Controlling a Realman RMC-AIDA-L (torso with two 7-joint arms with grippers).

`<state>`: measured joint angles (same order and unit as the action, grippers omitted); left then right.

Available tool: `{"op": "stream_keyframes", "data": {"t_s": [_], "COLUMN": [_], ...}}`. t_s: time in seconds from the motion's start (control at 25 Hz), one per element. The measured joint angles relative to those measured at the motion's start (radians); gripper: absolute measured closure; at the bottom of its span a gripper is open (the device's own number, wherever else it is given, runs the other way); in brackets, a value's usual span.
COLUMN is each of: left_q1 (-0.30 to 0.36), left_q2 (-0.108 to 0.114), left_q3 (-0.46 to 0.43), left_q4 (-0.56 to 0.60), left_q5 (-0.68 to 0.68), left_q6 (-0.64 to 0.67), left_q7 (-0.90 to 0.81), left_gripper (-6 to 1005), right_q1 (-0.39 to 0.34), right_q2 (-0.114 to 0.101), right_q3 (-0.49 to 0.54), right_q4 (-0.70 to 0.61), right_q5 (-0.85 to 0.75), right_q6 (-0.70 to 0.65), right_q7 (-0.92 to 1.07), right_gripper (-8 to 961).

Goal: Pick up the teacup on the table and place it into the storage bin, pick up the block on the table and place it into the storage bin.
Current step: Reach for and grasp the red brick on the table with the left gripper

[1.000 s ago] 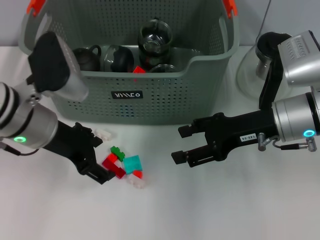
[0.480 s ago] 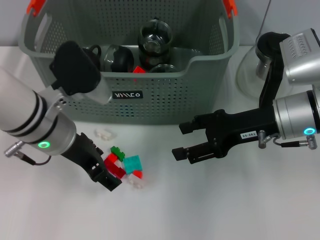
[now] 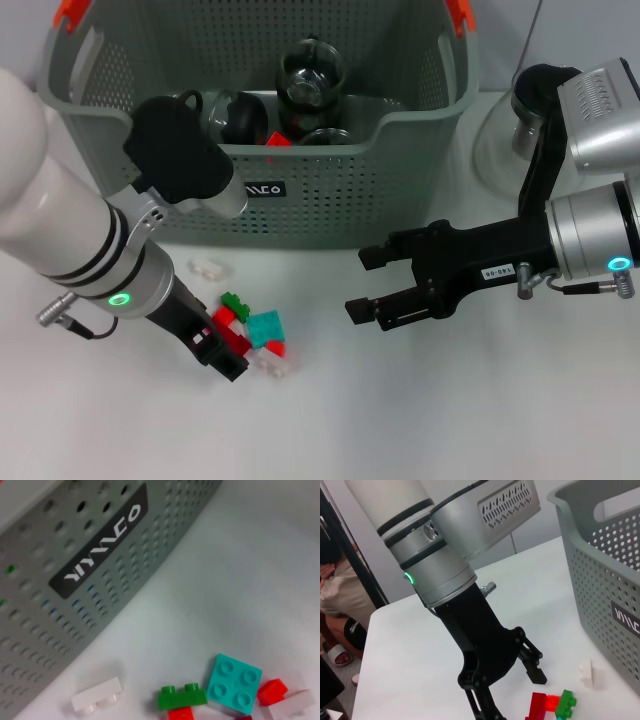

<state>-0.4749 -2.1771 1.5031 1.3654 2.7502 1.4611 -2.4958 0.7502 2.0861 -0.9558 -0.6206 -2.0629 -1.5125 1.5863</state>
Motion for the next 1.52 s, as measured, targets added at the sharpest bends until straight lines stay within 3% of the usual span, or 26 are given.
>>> {"op": "stream_keyframes", "data": {"t_s": [1.52], "left_q1": [-0.030], "left_q2": [0.002], "left_q3": [0.079], "left_q4": [-0.068], "left_q5": [0.049], "left_q6": [-0.102], "left_q7": [-0.067], "left_gripper": [68], "right_q1": [-0.002], "right_q2": [-0.003], "right_q3": [0.006], "right_q4": [-0.001], "right_q5": [0.003], "right_q6": [0.016], "right_q7": [-0.003], "right_gripper": [101]}}
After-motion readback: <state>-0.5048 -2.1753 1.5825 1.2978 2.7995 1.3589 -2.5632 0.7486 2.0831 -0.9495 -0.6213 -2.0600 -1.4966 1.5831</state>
